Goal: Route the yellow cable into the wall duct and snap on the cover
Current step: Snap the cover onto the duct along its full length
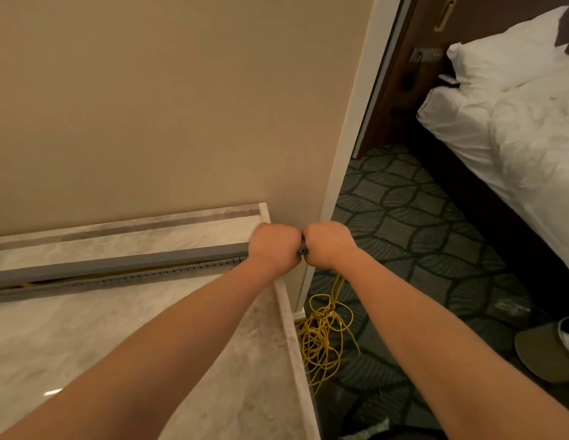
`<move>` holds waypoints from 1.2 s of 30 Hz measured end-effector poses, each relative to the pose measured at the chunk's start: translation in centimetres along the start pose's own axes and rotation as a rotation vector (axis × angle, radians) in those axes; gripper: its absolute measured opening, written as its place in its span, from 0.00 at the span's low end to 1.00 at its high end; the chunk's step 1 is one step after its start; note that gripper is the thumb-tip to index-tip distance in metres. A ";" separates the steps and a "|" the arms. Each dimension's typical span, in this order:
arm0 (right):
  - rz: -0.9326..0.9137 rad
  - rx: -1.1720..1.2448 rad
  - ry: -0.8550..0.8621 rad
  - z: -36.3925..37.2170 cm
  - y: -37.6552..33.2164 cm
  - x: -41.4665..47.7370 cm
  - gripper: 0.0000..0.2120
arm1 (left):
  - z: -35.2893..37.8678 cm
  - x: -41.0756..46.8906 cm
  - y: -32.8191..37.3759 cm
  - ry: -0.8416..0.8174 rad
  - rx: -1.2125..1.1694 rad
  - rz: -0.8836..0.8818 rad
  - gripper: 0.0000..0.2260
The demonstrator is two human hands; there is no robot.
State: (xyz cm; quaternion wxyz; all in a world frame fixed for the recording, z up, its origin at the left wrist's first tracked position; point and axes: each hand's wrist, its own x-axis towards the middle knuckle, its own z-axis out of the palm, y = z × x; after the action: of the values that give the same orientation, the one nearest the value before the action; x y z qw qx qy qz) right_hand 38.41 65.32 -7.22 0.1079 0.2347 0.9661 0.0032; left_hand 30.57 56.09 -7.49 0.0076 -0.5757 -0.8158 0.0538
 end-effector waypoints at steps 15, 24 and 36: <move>-0.018 -0.011 0.124 0.9 0.2 -0.6 0.05 | 0.8 -0.3 0.2 0.128 0.026 0.019 0.06; 0.010 0.030 0.060 0.2 0.3 -0.8 0.03 | 0.6 -0.4 -0.4 0.127 -0.080 0.044 0.05; -0.089 0.133 0.100 -2.1 -3.4 -2.3 0.20 | 0.3 -6.8 -6.5 0.119 -0.369 -0.006 0.16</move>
State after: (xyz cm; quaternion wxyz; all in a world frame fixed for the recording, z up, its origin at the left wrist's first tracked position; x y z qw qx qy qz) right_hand 38.42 61.39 -4.88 0.0438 0.1975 0.9778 -0.0543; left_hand 26.73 47.55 -6.84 -0.0495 -0.5670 -0.8117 -0.1309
